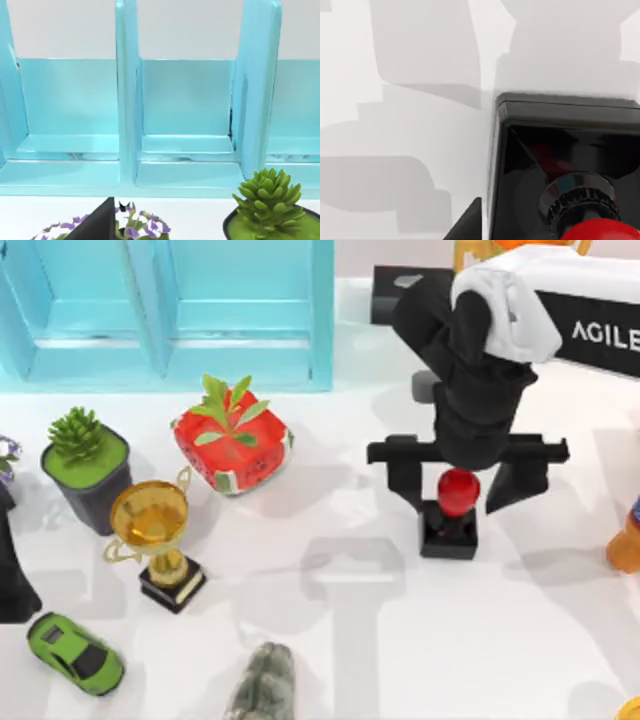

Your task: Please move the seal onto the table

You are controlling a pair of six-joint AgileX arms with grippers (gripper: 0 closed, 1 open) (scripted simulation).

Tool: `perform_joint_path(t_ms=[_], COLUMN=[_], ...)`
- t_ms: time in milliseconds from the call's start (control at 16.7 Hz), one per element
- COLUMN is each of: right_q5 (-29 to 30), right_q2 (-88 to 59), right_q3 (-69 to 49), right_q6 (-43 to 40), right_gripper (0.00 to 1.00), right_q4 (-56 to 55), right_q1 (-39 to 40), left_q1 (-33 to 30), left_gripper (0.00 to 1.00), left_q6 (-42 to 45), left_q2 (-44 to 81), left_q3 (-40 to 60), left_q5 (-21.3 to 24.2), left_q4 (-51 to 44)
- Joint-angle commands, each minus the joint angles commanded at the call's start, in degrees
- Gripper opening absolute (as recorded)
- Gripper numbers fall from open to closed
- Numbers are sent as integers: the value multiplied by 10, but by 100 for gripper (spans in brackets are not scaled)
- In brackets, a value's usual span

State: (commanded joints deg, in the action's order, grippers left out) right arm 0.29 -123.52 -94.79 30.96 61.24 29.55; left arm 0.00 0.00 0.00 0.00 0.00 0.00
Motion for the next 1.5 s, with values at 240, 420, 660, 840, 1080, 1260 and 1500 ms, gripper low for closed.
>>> perform_joint_path(t_ms=[240, 420, 660, 840, 1080, 1260, 1500], right_q5=[0, 0, 0, 0, -1, -1, 0], right_q2=[0, 0, -2, -11, -20, -24, -21], right_q3=[0, 0, -9, -67, -222, -324, -379], right_q6=[0, 0, 1, 1, 0, -1, -3], right_gripper=[100, 100, 100, 100, 100, 100, 100], right_q4=[0, 0, 9, 64, 207, 305, 358], right_q1=[0, 0, -1, 0, 0, -2, -4], left_q1=[0, 0, 0, 0, 0, 0, 0], left_gripper=[100, 100, 100, 100, 100, 100, 100], left_q6=[0, 0, 0, 0, 0, 0, 0], left_q2=[0, 0, 0, 0, 0, 0, 0], left_q3=[0, 0, 0, 0, 0, 0, 0], left_q5=[0, 0, 0, 0, 0, 0, 0], left_q4=[0, 0, 0, 0, 0, 0, 0])
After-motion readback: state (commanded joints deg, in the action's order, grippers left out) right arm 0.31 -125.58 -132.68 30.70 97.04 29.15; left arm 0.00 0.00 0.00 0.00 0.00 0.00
